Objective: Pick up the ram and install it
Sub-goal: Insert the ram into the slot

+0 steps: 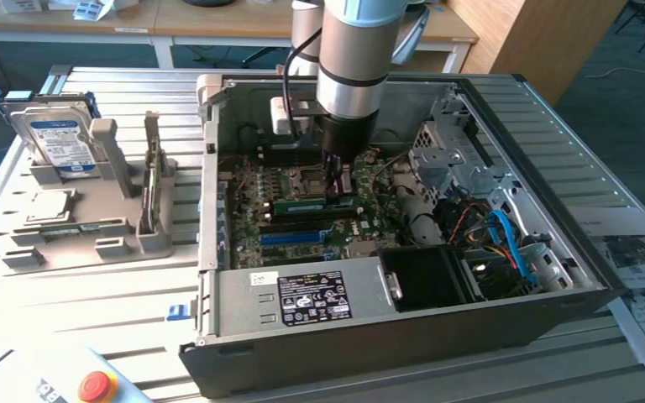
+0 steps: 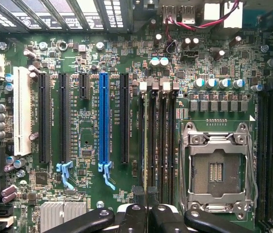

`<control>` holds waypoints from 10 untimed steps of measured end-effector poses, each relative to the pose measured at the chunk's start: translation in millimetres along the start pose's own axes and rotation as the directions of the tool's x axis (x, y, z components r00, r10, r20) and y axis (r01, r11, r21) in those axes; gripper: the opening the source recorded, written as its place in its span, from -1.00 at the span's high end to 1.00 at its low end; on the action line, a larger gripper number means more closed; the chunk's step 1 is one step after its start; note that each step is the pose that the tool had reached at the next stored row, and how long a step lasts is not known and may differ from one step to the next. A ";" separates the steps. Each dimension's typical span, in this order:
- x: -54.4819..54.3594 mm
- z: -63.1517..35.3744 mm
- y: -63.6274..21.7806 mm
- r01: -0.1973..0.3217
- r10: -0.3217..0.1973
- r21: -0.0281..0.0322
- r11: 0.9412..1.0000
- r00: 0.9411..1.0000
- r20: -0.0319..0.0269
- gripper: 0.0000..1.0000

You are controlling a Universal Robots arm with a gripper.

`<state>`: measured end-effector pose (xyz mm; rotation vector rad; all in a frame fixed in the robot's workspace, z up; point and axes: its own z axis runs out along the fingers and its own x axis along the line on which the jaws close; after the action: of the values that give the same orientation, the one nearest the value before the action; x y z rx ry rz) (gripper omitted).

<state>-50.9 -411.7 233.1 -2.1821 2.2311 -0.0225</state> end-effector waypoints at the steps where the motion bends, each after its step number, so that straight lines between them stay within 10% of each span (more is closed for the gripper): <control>1: 0.0 0.0 0.0 0.000 0.000 0.000 1.000 1.000 0.000 0.76; 10: 0.0 -2.8 -1.1 0.000 0.000 0.000 1.000 1.000 0.000 0.76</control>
<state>-49.9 -411.7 235.9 -2.1819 2.2312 -0.0224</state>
